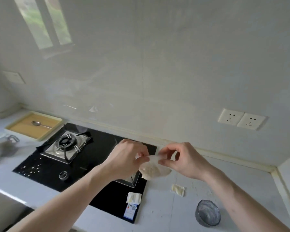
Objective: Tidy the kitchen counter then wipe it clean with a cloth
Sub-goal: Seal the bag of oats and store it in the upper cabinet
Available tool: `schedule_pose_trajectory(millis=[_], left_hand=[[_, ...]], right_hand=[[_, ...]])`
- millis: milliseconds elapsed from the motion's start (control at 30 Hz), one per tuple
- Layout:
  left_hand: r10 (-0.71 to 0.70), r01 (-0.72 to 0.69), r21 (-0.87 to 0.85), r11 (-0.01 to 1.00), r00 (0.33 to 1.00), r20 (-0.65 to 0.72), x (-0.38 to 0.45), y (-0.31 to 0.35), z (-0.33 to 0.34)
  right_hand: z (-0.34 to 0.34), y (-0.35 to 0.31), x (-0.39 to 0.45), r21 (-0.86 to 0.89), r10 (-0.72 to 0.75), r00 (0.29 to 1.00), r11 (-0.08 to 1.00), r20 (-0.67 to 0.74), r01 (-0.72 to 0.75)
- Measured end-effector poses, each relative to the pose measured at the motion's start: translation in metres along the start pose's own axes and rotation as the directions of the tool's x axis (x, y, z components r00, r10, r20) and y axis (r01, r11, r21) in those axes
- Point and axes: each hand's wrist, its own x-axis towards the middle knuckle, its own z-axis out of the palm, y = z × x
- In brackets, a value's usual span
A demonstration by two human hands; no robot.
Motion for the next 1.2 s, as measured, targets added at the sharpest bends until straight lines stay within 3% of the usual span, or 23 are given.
schedule_pose_trajectory(millis=[333, 700, 967, 1200], left_hand=[[-0.215, 0.221, 0.107, 0.969, 0.974, -0.071, -0.096, -0.067, -0.053], [-0.356, 0.368, 0.156, 0.917, 0.929, -0.101, -0.227, -0.164, -0.118], [-0.438, 0.500, 0.158, 0.852, 0.844, -0.308, -0.317, -0.216, -0.158], [-0.482, 0.574, 0.200, 0.794, 0.795, -0.369, -0.380, -0.252, -0.198]], right_hand=[[0.092, -0.069, 0.062, 0.017, -0.136, 0.981, 0.991, 0.141, 0.135], [0.208, -0.174, 0.097, 0.001, -0.259, 0.948, 0.965, 0.187, 0.263], [0.283, -0.247, 0.132, 0.027, -0.302, 0.927, 0.952, 0.224, 0.304], [0.360, -0.303, 0.159, 0.046, -0.331, 0.893, 0.942, 0.304, 0.333]])
